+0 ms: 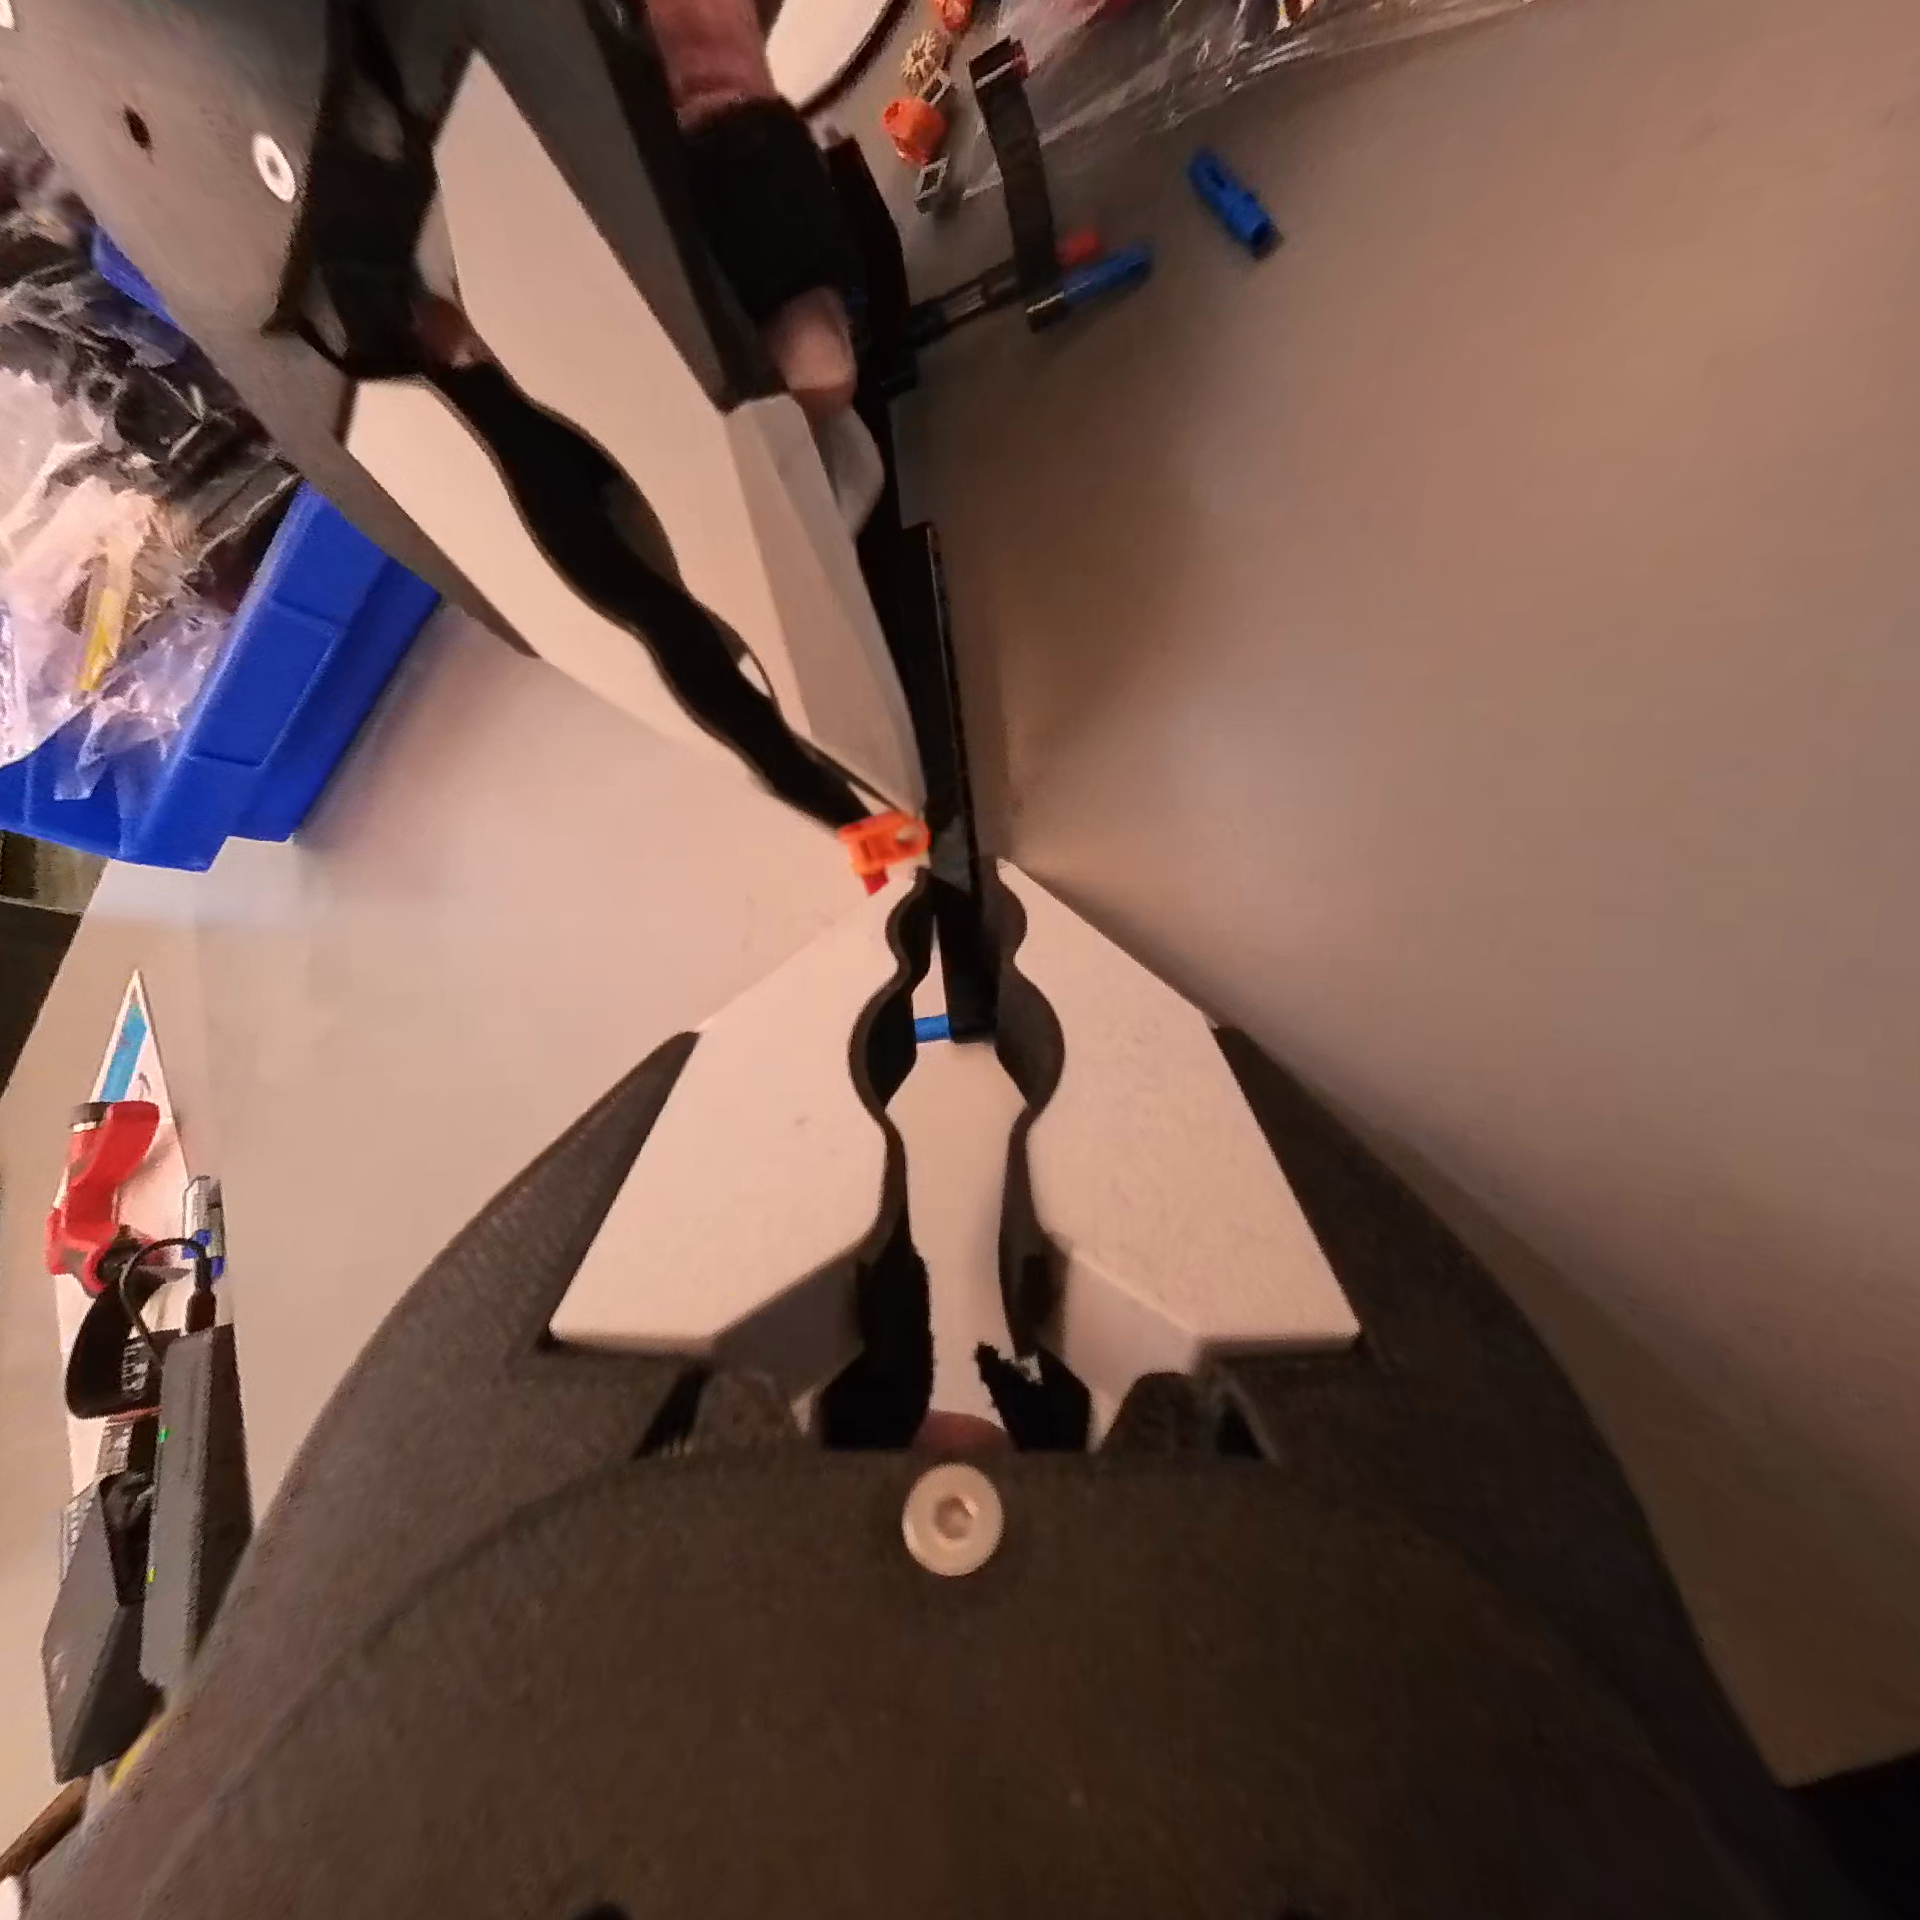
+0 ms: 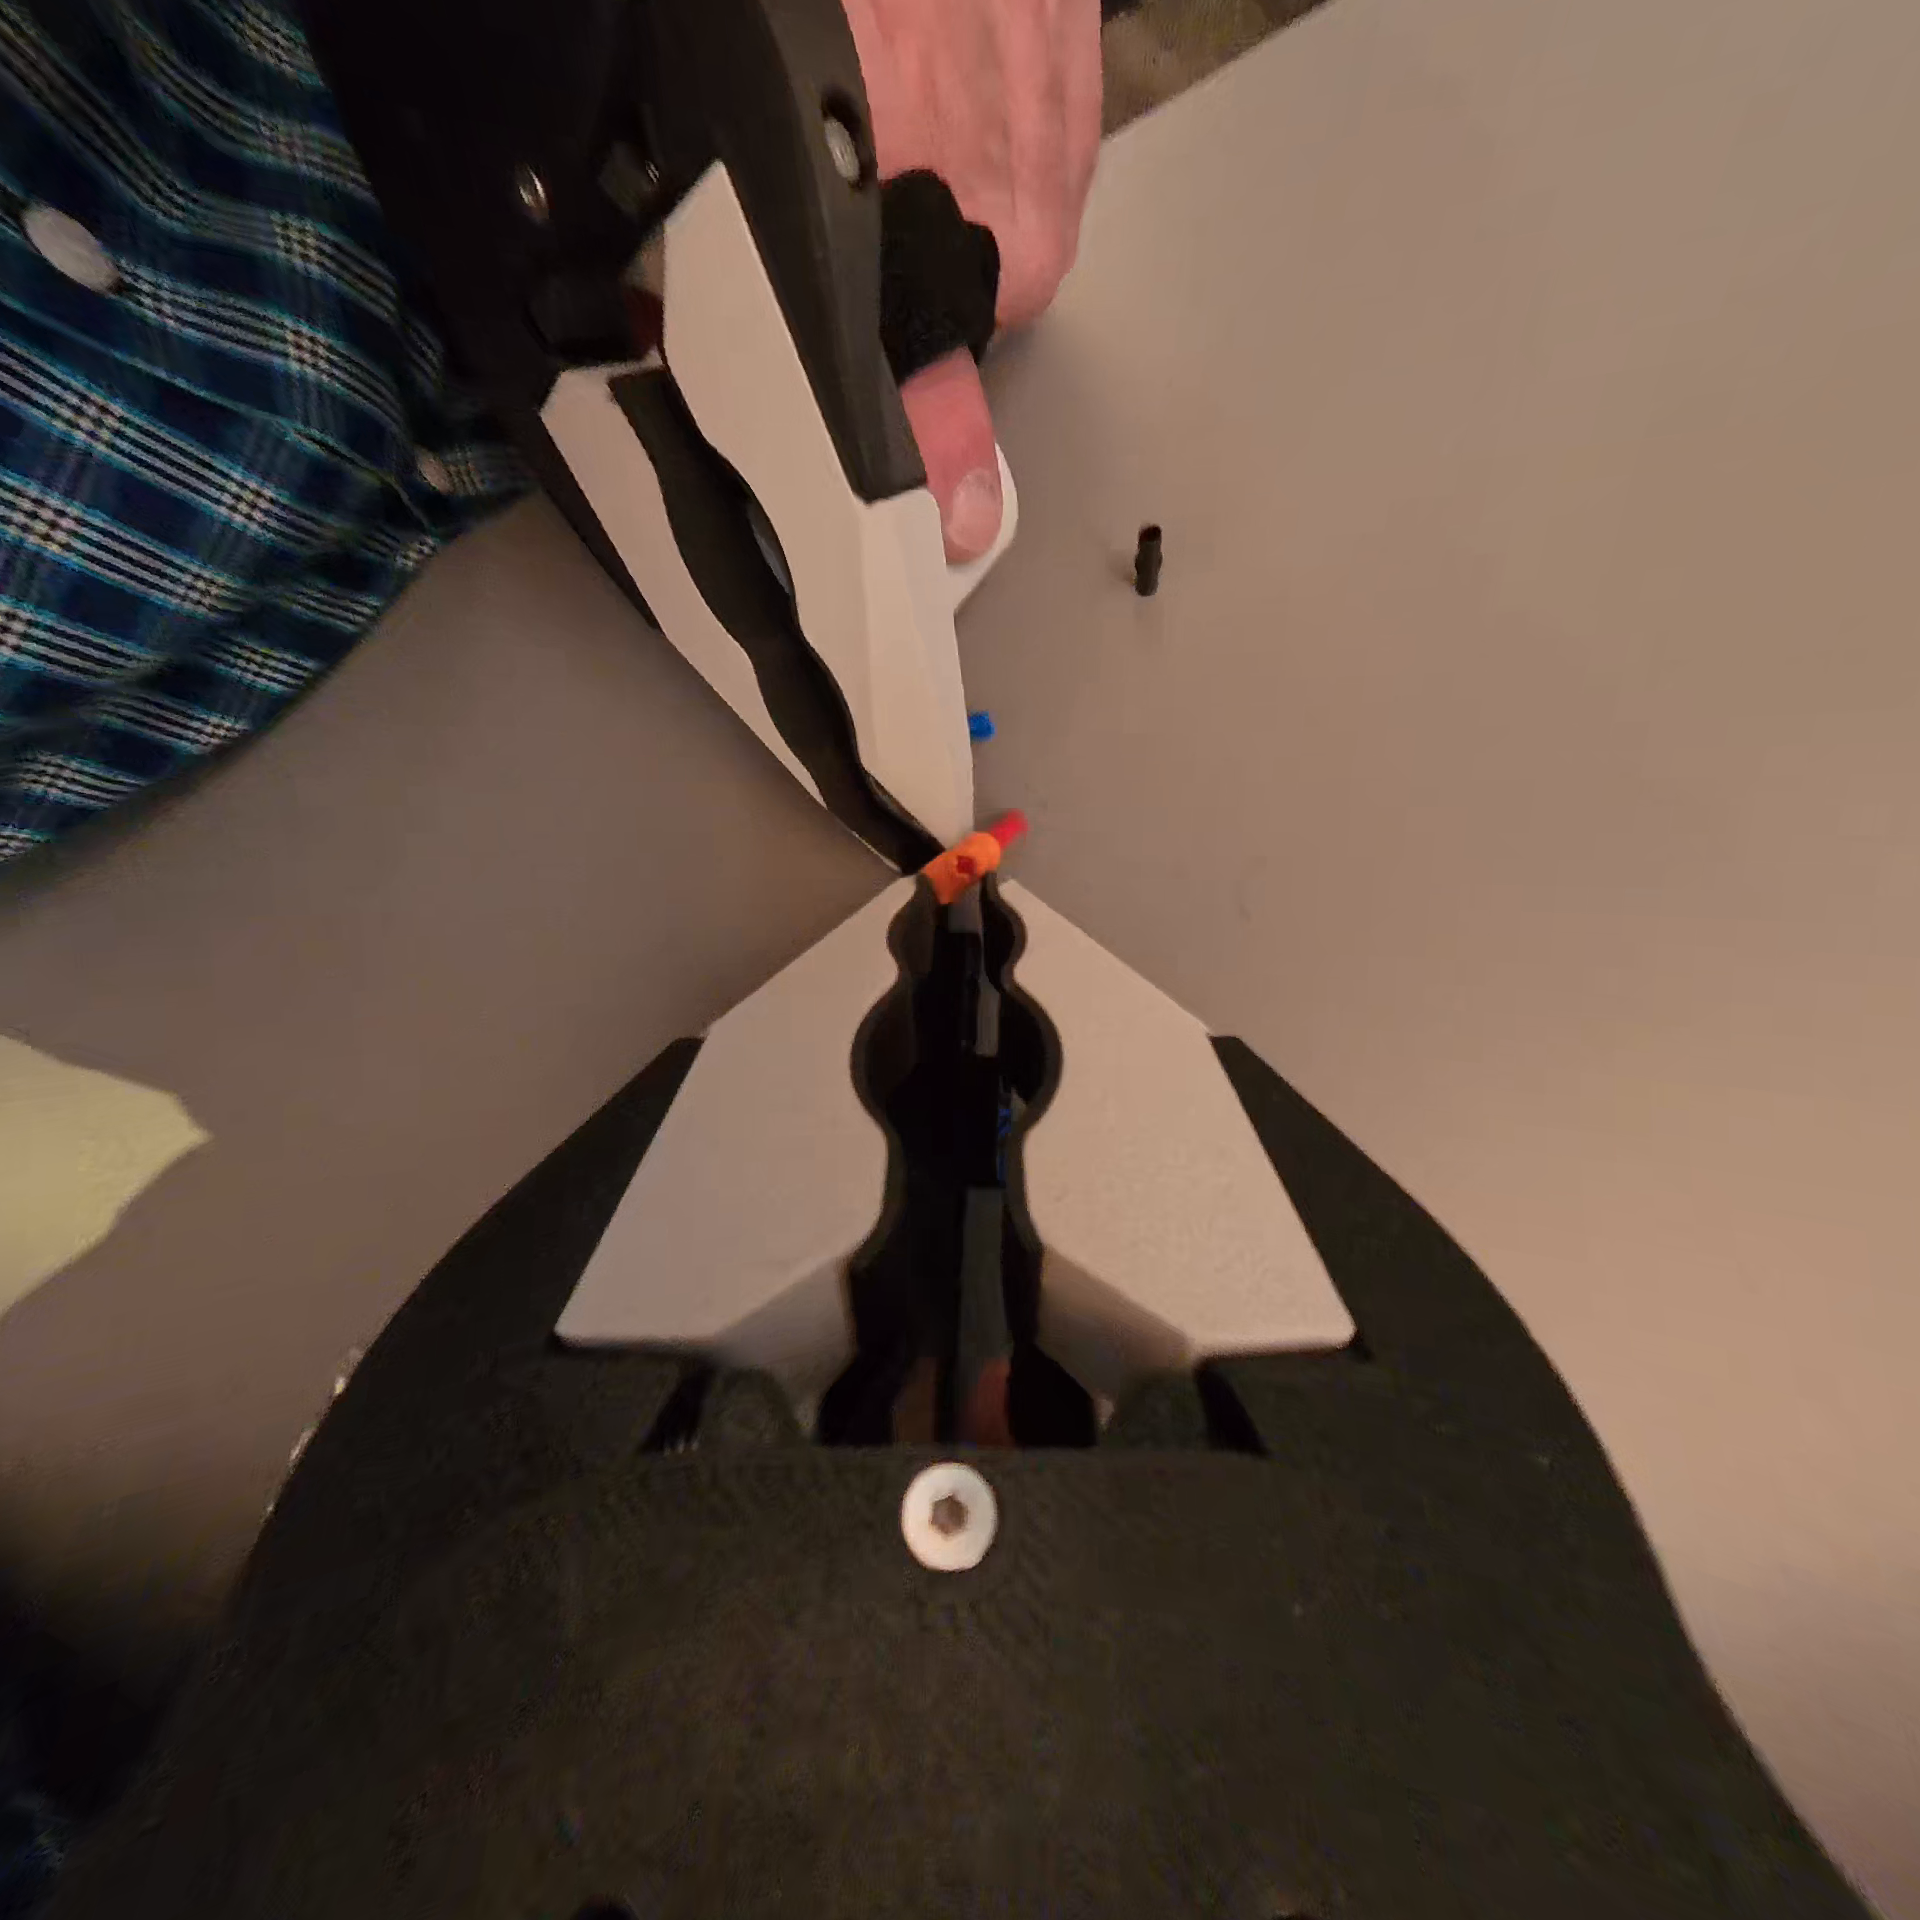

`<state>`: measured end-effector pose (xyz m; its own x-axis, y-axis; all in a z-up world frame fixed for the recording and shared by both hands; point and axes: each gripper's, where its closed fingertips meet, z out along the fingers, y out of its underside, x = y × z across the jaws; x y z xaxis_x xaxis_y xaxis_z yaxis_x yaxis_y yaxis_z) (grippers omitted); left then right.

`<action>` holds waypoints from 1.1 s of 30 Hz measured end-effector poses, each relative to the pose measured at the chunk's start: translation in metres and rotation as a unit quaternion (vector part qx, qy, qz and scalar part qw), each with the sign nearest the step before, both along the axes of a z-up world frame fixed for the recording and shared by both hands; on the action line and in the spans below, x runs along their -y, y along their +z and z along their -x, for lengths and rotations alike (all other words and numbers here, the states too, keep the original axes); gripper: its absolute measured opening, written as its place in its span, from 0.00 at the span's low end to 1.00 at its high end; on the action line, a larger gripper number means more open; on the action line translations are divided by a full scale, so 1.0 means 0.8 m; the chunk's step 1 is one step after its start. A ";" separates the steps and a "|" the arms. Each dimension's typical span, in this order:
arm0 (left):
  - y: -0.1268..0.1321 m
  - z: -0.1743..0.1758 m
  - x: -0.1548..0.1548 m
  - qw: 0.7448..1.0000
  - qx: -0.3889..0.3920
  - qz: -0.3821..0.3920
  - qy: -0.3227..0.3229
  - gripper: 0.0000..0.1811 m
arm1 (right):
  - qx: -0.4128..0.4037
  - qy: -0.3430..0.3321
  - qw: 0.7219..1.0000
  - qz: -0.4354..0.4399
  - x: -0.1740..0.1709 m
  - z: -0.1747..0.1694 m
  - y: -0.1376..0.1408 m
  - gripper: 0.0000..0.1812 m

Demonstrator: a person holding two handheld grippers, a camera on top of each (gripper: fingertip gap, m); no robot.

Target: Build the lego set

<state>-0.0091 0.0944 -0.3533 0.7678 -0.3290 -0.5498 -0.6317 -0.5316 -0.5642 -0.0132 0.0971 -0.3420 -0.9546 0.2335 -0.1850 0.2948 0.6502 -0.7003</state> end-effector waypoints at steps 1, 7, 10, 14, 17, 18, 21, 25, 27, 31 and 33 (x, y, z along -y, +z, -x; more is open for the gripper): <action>0.000 0.000 0.000 1.000 0.000 0.000 0.000 0.04 | 0.001 0.002 1.000 0.005 0.003 0.000 0.000 0.02; 0.000 0.000 0.000 1.000 -0.007 -0.003 0.000 0.04 | -0.011 0.003 1.000 -0.005 -0.002 0.001 0.000 0.00; 0.001 0.000 -0.001 1.000 -0.006 -0.003 -0.001 0.04 | -0.012 -0.002 1.000 -0.012 -0.003 0.002 0.002 0.00; 0.001 0.000 -0.001 1.000 0.009 0.009 0.005 0.04 | 0.015 -0.032 0.999 -0.025 -0.009 0.005 0.001 0.05; 0.002 0.002 0.001 0.999 0.041 0.014 0.018 0.06 | 0.026 -0.056 0.997 -0.038 -0.009 0.006 -0.004 0.07; 0.002 0.003 0.001 0.998 0.050 0.013 0.025 0.07 | 0.028 -0.072 0.996 -0.042 -0.010 0.009 -0.004 0.07; 0.001 -0.005 0.003 0.996 0.079 0.020 0.030 0.05 | 0.028 -0.112 0.992 -0.055 -0.017 0.013 0.000 0.10; -0.001 -0.017 0.001 0.988 0.143 0.033 0.047 0.05 | 0.040 -0.157 0.983 -0.081 -0.022 0.019 -0.005 0.10; 0.000 -0.015 0.001 0.983 0.170 0.037 0.061 0.10 | 0.051 -0.165 0.981 -0.093 -0.020 0.017 -0.012 0.10; 0.009 -0.011 0.008 0.970 0.228 0.028 0.077 0.23 | 0.046 -0.199 0.974 -0.096 -0.012 0.026 -0.016 0.06; 0.020 -0.005 0.010 0.958 0.269 0.016 0.095 0.22 | 0.041 -0.207 0.972 -0.101 -0.010 0.027 -0.016 0.04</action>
